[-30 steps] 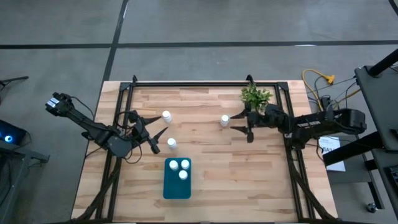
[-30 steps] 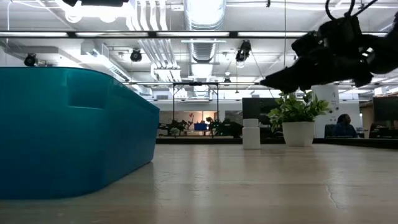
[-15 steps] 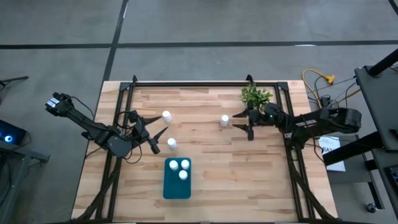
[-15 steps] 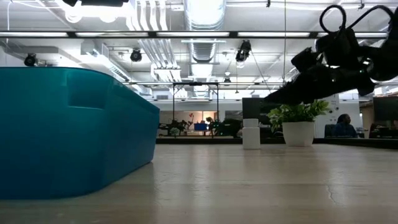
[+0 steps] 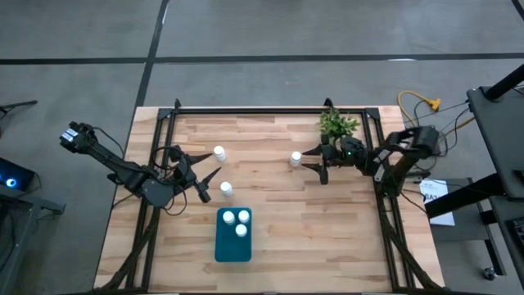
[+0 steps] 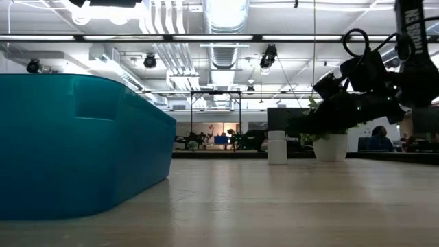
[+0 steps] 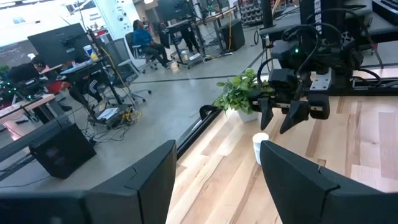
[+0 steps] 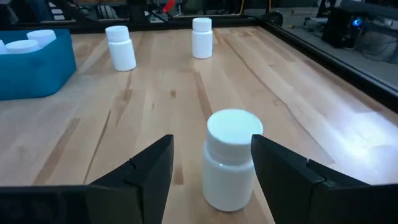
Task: Pick and place pill bottles into a basket
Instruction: Put the white pill bottle into the blue bin
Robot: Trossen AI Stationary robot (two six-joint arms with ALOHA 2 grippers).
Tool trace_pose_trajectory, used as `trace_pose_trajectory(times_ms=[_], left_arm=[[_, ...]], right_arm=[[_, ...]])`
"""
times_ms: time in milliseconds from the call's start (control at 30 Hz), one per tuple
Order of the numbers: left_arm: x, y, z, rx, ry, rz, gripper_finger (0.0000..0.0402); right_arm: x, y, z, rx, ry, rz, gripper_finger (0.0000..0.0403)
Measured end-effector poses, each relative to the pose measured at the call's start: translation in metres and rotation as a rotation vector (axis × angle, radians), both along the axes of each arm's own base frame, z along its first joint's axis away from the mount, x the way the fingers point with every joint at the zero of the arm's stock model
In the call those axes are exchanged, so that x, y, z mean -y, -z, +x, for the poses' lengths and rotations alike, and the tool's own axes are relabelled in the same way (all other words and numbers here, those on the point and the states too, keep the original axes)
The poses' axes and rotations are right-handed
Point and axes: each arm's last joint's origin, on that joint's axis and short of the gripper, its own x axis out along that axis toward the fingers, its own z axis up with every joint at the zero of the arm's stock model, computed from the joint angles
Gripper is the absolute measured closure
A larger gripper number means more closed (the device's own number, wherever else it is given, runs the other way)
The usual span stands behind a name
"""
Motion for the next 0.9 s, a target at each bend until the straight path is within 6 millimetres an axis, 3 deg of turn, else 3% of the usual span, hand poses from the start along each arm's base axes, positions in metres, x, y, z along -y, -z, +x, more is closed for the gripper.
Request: trace_pose_trajectory(times_ms=[300, 900], left_arm=[[0.000, 0.000, 0.000, 0.000, 0.000, 0.000, 0.0187], [0.000, 0.000, 0.000, -0.001, 0.000, 0.001, 0.0187]], right_arm=[[0.003, 0.015, 0.005, -0.021, 0.004, 0.025, 0.0197], [0.010, 0.022, 0.018, -0.057, 0.058, 0.045, 0.0197]])
